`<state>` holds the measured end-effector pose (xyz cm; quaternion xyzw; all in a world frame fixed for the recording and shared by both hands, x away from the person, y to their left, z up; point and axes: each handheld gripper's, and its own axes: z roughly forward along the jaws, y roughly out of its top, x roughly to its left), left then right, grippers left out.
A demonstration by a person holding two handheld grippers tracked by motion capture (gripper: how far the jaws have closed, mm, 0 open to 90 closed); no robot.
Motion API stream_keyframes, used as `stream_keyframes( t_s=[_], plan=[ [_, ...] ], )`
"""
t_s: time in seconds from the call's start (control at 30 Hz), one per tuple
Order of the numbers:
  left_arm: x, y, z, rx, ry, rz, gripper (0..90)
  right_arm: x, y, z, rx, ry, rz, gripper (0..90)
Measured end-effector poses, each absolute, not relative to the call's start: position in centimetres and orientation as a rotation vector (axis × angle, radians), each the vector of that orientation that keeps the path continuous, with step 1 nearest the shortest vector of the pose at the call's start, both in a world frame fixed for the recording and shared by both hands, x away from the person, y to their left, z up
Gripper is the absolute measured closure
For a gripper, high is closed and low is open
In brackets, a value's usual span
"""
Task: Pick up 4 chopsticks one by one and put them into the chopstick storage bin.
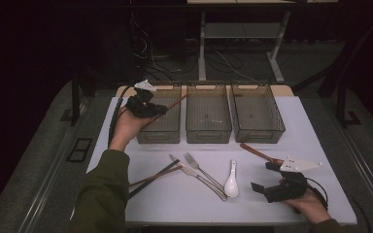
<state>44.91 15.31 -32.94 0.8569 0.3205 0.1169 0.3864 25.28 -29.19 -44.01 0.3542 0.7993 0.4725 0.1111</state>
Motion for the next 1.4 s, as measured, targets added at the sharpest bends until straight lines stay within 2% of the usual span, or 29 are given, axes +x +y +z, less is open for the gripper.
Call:
stream_keyframes(
  t_s=[0.17,0.7,1.4],
  plan=[
    [46.3,15.2,-33.1,2.194,0.839,0.325,83.4,25.2,-29.2,-44.0,1.043,2.348,1.388,3.0],
    [50.0,14.8,-33.9,2.075,0.938,0.376,83.3,25.1,-29.2,-44.0,1.04,2.351,1.395,3.0],
    [51.2,15.5,-37.2,2.029,1.024,0.391,83.2,25.1,-29.3,-44.1,1.032,2.359,1.392,3.0]
  ],
)
